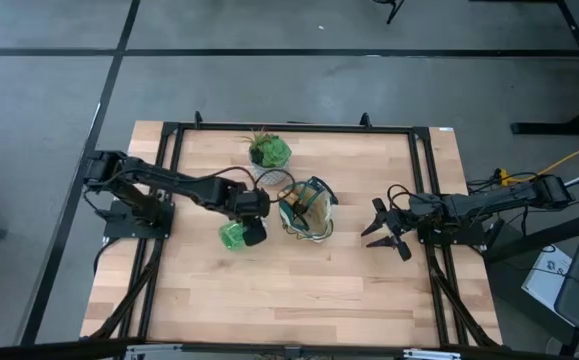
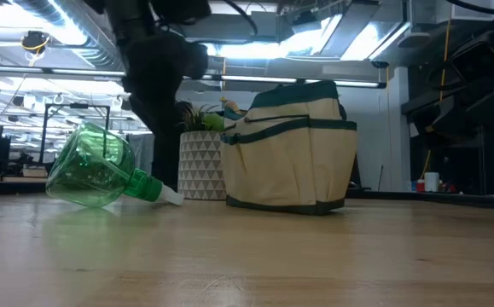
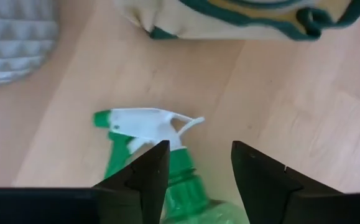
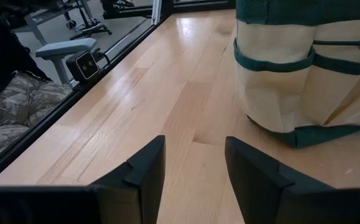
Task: Pick & Place Garden tools in Gardening bag
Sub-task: Put the spray bottle into the gardening bag
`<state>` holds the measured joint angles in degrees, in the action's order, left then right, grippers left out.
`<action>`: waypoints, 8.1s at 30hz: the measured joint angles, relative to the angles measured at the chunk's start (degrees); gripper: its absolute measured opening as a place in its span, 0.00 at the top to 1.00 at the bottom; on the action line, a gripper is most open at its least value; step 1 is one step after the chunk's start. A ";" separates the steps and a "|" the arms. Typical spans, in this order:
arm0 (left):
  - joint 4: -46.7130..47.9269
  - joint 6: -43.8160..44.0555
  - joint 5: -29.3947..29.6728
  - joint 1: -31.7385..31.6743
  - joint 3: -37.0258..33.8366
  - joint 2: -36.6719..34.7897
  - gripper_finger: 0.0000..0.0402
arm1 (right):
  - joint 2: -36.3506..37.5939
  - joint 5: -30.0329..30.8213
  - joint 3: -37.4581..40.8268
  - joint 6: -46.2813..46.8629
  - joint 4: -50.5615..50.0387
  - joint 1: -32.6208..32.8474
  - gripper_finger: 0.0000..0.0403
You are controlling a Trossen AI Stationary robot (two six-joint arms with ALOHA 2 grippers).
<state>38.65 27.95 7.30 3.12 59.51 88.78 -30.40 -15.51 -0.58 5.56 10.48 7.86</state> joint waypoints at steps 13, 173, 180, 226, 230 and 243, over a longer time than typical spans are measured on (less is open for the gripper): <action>13.95 2.36 -2.98 -2.52 8.32 14.00 0.63 | 0.00 0.00 0.00 0.00 -0.02 -0.02 0.58; -12.33 -2.16 -8.37 -18.13 -22.43 -10.22 0.69 | -0.01 -0.07 0.02 0.00 -0.44 -0.02 0.58; -25.58 -3.06 -8.81 -12.97 -22.43 -10.22 0.69 | 0.00 -0.07 0.01 0.00 -0.44 -0.01 0.58; -71.55 -31.11 5.26 0.67 -5.31 -0.86 0.68 | -0.01 -0.07 0.02 0.00 -0.47 -0.01 0.58; -76.37 -29.28 6.26 -0.21 -1.56 5.45 0.68 | -0.01 -0.07 0.02 0.00 -0.52 -0.01 0.58; -85.69 -21.44 9.05 -0.84 -0.81 14.79 0.67 | -0.01 -0.04 0.02 0.00 -0.68 0.00 0.58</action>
<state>-47.04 6.51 16.35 2.28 58.70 103.57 -30.41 -15.55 -0.56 5.56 9.80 7.86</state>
